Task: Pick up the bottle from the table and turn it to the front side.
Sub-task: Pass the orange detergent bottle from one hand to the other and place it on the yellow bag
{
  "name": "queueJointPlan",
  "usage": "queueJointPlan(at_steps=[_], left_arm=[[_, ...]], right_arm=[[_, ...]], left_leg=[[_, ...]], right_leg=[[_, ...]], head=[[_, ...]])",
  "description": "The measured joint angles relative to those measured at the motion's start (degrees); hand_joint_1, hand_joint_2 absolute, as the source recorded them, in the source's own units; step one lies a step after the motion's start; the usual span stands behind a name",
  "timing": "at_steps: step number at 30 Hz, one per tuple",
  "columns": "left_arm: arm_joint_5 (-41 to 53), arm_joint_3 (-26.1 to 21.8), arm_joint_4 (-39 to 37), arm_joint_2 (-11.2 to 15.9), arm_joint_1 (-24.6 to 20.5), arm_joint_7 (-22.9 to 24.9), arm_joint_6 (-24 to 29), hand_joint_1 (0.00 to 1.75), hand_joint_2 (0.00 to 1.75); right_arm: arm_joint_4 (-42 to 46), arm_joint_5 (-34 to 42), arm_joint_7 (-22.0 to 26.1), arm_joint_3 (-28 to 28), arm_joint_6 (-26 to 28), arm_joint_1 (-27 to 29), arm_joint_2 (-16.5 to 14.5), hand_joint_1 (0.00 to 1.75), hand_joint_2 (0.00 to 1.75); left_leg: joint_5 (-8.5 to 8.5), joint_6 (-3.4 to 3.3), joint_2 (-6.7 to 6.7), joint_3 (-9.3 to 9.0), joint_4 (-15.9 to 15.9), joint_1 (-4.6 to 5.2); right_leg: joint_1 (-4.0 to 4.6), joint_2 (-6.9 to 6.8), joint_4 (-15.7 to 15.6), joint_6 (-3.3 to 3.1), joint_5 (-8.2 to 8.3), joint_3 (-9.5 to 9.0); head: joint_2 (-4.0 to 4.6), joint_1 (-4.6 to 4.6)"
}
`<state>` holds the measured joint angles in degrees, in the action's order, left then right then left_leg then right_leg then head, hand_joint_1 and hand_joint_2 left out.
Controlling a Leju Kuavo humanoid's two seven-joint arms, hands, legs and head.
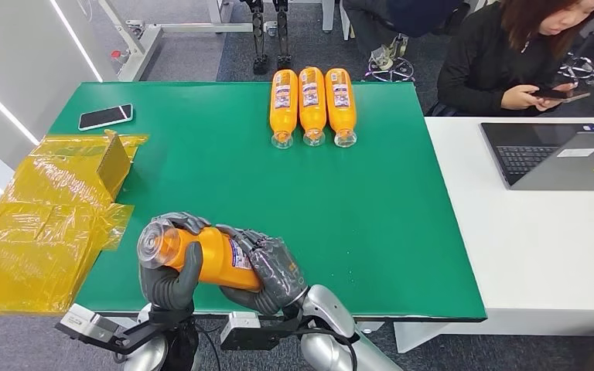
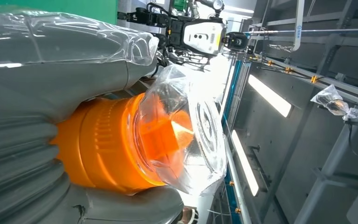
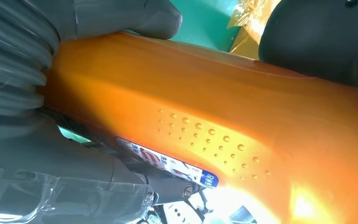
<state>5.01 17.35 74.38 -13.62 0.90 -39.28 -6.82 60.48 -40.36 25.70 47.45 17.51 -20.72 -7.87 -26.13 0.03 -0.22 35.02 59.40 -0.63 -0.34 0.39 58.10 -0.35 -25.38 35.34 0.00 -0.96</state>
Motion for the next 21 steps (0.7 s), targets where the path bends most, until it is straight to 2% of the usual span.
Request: queueJointPlan(at_steps=[3, 7, 21], left_arm=[[0.01, 0.0, 0.0, 0.0, 0.0, 0.0, 0.0, 1.75, 1.75], [0.06, 0.0, 0.0, 0.0, -0.01, 0.0, 0.01, 1.75, 1.75], [0.17, -0.15, -0.02, 0.0, -0.03, 0.13, 0.2, 1.75, 1.75]], right_arm=[[0.01, 0.01, -0.08, 0.03, -0.03, -0.01, 0.0, 1.75, 1.75], [0.03, 0.03, -0.22, 0.15, -0.02, -0.02, 0.0, 0.0, 1.75], [0.32, 0.06, -0.13, 0.81, 1.0, 0.01, -0.32, 0.0, 1.75]], left_leg=[[0.0, 0.0, 0.0, 0.0, 0.0, 0.0], [0.0, 0.0, 0.0, 0.0, 0.0, 0.0], [0.0, 0.0, 0.0, 0.0, 0.0, 0.0]], right_leg=[[0.0, 0.0, 0.0, 0.0, 0.0, 0.0], [0.0, 0.0, 0.0, 0.0, 0.0, 0.0], [0.0, 0.0, 0.0, 0.0, 0.0, 0.0]], head=[[0.01, 0.0], [0.0, 0.0], [0.01, 0.0]])
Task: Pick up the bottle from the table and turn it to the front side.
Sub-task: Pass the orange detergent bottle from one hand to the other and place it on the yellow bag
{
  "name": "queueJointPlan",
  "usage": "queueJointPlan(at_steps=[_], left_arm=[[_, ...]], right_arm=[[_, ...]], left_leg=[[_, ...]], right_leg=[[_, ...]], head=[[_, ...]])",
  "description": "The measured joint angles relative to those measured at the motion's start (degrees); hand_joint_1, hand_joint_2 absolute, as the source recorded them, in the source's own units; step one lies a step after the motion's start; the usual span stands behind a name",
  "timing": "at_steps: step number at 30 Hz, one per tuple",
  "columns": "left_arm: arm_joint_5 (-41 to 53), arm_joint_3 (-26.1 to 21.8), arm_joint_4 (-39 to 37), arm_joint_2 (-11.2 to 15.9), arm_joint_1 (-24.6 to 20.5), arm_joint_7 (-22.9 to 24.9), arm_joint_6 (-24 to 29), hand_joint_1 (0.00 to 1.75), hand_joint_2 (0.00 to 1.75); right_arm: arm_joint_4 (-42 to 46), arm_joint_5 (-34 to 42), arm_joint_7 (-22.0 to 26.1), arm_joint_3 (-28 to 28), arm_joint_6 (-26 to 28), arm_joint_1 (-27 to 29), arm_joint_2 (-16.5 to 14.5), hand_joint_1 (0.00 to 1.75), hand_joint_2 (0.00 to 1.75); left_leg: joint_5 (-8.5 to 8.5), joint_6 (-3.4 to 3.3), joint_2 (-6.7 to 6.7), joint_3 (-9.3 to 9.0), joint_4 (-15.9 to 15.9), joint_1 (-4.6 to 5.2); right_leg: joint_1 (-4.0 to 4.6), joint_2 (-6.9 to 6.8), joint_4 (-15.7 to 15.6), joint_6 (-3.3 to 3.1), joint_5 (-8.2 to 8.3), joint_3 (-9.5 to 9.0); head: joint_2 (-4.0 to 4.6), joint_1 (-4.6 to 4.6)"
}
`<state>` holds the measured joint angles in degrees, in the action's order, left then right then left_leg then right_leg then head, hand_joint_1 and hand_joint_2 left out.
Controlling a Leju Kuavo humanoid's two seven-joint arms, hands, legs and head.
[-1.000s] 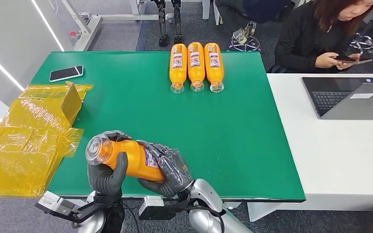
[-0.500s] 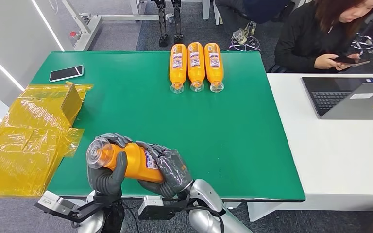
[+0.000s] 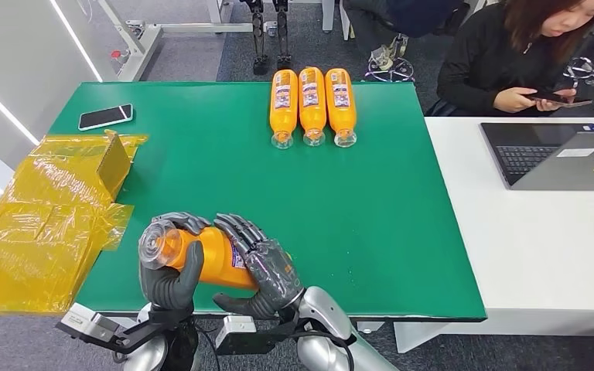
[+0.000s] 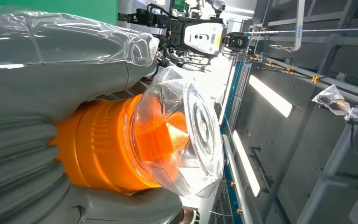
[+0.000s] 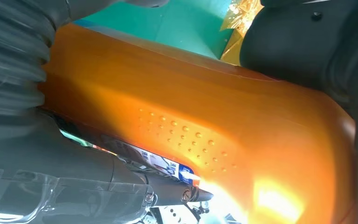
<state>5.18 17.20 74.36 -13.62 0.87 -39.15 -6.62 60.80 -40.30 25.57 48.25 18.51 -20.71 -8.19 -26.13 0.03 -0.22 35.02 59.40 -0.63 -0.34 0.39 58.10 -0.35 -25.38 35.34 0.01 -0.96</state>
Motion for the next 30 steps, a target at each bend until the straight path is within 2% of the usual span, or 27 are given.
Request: queueJointPlan(at_steps=[9, 16, 24, 30], left_arm=[[1.15, -0.11, -0.68, 0.0, -0.41, 0.22, 1.25, 1.75, 1.75], [10.13, -2.02, -6.46, 0.87, -4.79, -0.64, 12.72, 1.75, 1.75], [15.37, -9.51, -19.28, 5.41, -14.52, -0.99, 22.07, 1.75, 1.75], [18.89, -12.82, -28.95, 9.88, -22.19, -1.05, 29.47, 1.75, 1.75]], right_arm=[[-0.01, 0.76, 0.55, 0.05, 1.24, 0.1, -0.03, 0.0, 1.75], [-0.37, 1.08, 0.53, 0.15, 2.48, 0.26, -0.04, 0.0, 1.75], [-0.77, 3.56, 2.65, 1.95, 1.89, -0.12, -0.3, 0.0, 1.75], [-0.47, 4.33, 2.79, 3.22, 0.87, -0.48, -0.49, 0.0, 1.75]], left_leg=[[0.0, 0.0, 0.0, 0.0, 0.0, 0.0], [0.01, 0.01, 0.0, -0.01, 0.0, -0.01], [0.12, 0.18, -0.01, -0.01, -0.01, -0.08], [0.13, 0.19, 0.02, -0.07, -0.02, -0.08]], right_leg=[[0.0, 0.0, 0.0, 0.0, 0.0, 0.0], [0.0, 0.02, 0.01, -0.03, 0.02, -0.01], [0.06, 0.06, 0.07, -0.11, 0.06, 0.01], [0.08, 0.08, 0.1, -0.15, 0.08, -0.01]], head=[[0.0, 0.0], [-0.01, -0.01], [-0.01, 0.01], [-0.01, 0.0]])
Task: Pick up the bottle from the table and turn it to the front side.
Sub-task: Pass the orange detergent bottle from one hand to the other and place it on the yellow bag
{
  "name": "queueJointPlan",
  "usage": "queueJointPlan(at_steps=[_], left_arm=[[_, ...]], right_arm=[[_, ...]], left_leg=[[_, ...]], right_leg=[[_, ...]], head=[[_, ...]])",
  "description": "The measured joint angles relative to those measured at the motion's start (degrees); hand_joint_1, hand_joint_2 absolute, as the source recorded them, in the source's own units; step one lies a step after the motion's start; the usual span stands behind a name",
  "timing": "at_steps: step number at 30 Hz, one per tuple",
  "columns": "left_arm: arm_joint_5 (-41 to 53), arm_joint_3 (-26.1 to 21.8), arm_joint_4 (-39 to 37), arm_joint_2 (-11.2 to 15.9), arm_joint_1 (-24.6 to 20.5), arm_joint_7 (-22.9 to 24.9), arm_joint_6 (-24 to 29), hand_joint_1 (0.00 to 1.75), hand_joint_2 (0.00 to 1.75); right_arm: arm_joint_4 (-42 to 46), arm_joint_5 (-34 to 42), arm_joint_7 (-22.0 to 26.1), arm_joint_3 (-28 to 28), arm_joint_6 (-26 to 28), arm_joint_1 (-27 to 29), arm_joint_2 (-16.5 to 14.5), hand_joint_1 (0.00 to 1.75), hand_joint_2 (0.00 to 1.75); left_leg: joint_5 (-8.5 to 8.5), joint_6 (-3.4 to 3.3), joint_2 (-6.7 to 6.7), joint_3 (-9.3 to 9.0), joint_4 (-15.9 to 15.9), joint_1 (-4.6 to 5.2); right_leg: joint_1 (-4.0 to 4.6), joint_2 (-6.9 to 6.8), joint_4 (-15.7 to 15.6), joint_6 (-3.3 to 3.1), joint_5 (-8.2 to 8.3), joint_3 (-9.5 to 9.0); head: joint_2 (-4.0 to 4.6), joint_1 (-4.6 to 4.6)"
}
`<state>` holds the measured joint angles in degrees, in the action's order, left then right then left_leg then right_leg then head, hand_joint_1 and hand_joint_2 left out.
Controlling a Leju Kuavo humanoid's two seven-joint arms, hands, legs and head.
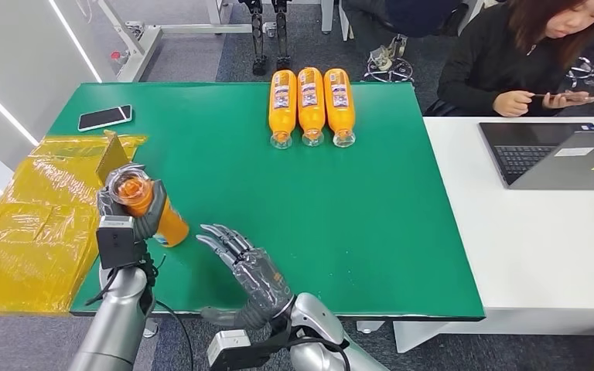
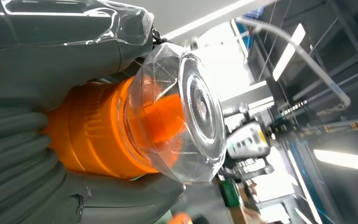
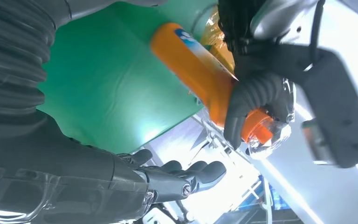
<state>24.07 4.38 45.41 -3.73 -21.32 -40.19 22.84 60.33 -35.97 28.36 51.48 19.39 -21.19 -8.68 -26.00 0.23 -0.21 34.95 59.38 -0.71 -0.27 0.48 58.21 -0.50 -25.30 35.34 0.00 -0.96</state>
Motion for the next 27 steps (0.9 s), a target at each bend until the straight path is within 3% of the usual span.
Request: queueJointPlan(at_steps=[6, 8, 11, 14, 15, 18, 23, 27], left_arm=[[11.91, -0.31, -9.05, 4.66, -5.96, 3.91, 10.26, 1.75, 1.75], [18.27, -0.07, -11.65, 6.08, -7.56, 8.04, 13.0, 1.75, 1.75], [32.73, 1.48, -15.05, 8.31, -10.0, 17.85, 16.07, 1.75, 1.75], [44.53, 4.39, -18.43, 10.2, -12.79, 25.21, 15.85, 1.75, 1.75], [47.11, 5.52, -19.46, 10.67, -13.62, 26.81, 15.45, 1.67, 1.75], [53.47, 8.96, -21.96, 11.67, -15.32, 31.1, 13.39, 1.46, 1.75], [60.1, 14.32, -24.95, 12.82, -16.22, 35.84, 9.24, 1.36, 1.75], [62.12, 16.57, -26.8, 13.63, -16.28, 37.28, 4.72, 0.02, 1.75]], right_arm=[[1.58, 0.31, -0.76, 0.78, -1.18, -0.02, 0.0, 0.0, 1.75], [1.99, 0.62, -0.93, 1.04, -1.38, -0.01, 0.01, 0.0, 1.75], [2.3, 0.81, -1.05, 1.36, -1.23, 0.0, 0.02, 0.0, 1.75], [2.38, 1.01, -1.08, 1.49, -0.43, 0.04, 0.03, 0.0, 1.75], [2.38, 1.08, -1.07, 1.51, -0.14, 0.07, 0.05, 0.0, 1.75], [2.38, 1.31, -0.87, 1.53, 0.61, 0.26, 0.25, 0.0, 1.75], [2.36, 1.89, -0.8, 1.67, 1.51, 0.84, 0.94, 0.0, 1.75], [2.37, 1.73, -1.38, 2.01, 1.73, 1.58, 1.74, 0.0, 1.75]], left_leg=[[0.05, 0.07, 0.02, -0.02, 0.0, 0.0], [0.05, 0.07, 0.06, -0.01, 0.01, 0.0], [0.05, 0.08, 0.08, 0.01, 0.01, -0.01], [0.05, 0.08, 0.07, 0.03, 0.01, 0.0], [0.05, 0.08, 0.07, 0.03, 0.01, 0.0], [0.05, 0.08, 0.1, 0.03, 0.01, 0.01], [0.04, 0.07, 0.11, 0.04, 0.01, 0.02], [0.04, 0.08, 0.12, 0.05, 0.01, 0.0]], right_leg=[[0.0, 0.03, 0.05, -0.01, 0.01, 0.03], [0.0, 0.06, 0.06, -0.02, 0.02, 0.06], [0.01, 0.08, 0.06, -0.03, 0.02, 0.09], [0.0, 0.07, 0.06, -0.03, 0.01, 0.1], [0.0, 0.08, 0.06, -0.03, 0.01, 0.1], [-0.01, 0.11, 0.05, -0.03, 0.01, 0.1], [-0.01, 0.11, 0.05, -0.03, 0.01, 0.12], [-0.02, 0.12, 0.05, -0.03, 0.01, 0.14]], head=[[0.0, 0.0], [0.0, 0.0], [0.01, 0.0], [0.0, -0.01], [0.0, -0.01], [0.0, -0.01], [0.0, 0.0], [0.0, -0.01]])
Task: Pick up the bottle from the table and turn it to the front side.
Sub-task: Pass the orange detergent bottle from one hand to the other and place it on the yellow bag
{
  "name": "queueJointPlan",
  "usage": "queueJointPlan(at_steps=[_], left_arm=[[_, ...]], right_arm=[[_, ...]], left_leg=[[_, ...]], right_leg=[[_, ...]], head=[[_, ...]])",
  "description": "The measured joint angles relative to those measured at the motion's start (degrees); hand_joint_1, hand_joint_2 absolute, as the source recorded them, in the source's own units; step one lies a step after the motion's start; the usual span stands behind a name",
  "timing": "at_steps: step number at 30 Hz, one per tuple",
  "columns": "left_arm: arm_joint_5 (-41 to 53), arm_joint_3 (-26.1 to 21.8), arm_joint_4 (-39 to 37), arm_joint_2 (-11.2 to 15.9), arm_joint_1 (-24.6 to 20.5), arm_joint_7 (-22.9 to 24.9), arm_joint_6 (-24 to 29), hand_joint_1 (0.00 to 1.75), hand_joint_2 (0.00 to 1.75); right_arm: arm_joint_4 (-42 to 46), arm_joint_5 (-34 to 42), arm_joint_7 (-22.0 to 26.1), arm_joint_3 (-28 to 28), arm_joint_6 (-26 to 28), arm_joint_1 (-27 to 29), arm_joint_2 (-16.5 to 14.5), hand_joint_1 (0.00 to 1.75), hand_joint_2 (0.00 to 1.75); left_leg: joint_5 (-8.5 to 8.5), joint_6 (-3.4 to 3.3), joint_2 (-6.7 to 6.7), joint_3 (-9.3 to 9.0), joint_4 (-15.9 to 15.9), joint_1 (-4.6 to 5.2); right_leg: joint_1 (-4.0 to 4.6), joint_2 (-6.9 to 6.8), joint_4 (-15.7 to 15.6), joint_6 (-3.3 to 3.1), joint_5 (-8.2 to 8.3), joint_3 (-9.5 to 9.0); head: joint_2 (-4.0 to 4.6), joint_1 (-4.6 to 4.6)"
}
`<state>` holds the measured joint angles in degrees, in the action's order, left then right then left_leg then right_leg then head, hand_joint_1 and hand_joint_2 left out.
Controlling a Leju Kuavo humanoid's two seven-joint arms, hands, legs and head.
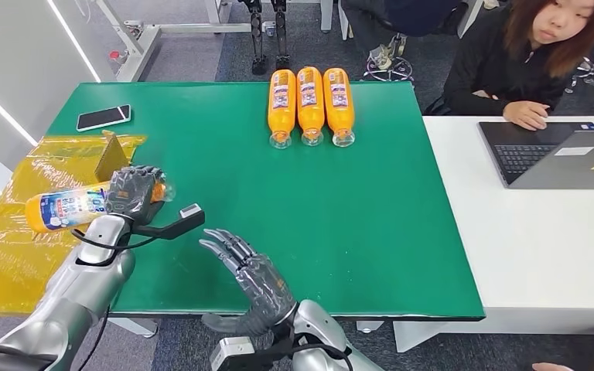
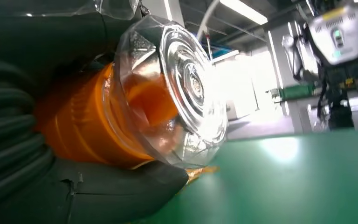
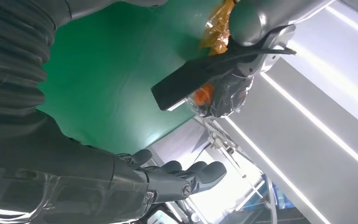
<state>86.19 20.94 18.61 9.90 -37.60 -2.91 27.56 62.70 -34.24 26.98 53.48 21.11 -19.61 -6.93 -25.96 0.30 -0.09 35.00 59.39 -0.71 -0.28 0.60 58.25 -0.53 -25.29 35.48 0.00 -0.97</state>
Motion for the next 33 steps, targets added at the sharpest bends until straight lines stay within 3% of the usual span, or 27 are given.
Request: queueJointPlan(at_steps=[18, 24, 28, 30, 33], left_arm=[[1.79, 1.03, -2.91, 2.07, 0.1, 2.76, -5.71, 0.0, 1.75], [2.03, 1.28, -3.2, 2.65, 0.27, 1.8, -4.64, 0.0, 1.75], [-3.58, 0.21, -2.94, 2.43, 0.24, -5.76, 2.47, 0.0, 1.75], [-10.24, -2.08, -1.97, 1.8, 0.21, -14.38, 5.08, 0.0, 1.75], [-23.66, -7.17, 1.89, 0.37, 0.91, -29.75, 1.38, 0.0, 1.75]], right_arm=[[1.41, -1.01, -2.24, 0.37, -0.25, 1.92, 2.34, 0.0, 1.75], [2.06, -1.08, -2.21, 0.37, -0.61, 2.23, 3.03, 0.0, 1.75], [2.07, -1.23, -2.3, 0.3, 0.02, 2.39, 3.11, 0.0, 1.75], [2.08, -1.8, -2.64, 0.04, 0.52, 2.67, 3.11, 0.0, 1.75], [2.17, -2.91, -2.94, -0.92, 1.15, 3.47, 3.11, 0.0, 1.75]], left_leg=[[0.0, 0.0, 0.0, 0.02, 0.0, 0.01], [0.0, 0.0, 0.01, 0.02, 0.0, 0.0], [0.0, 0.0, 0.01, 0.01, 0.01, 0.0], [0.0, 0.0, 0.01, 0.01, 0.01, 0.01], [0.0, 0.0, 0.0, 0.02, 0.01, 0.03]], right_leg=[[0.0, 0.0, 0.01, -0.03, -0.02, 0.02], [0.0, -0.01, 0.01, -0.03, -0.02, 0.02], [0.01, 0.0, 0.01, -0.03, -0.02, 0.03], [0.0, 0.0, 0.01, -0.03, -0.01, 0.03], [-0.01, -0.02, 0.0, -0.03, -0.01, 0.02]], head=[[0.0, 0.0], [0.0, 0.0], [0.0, 0.0], [0.0, 0.01], [0.0, 0.0]])
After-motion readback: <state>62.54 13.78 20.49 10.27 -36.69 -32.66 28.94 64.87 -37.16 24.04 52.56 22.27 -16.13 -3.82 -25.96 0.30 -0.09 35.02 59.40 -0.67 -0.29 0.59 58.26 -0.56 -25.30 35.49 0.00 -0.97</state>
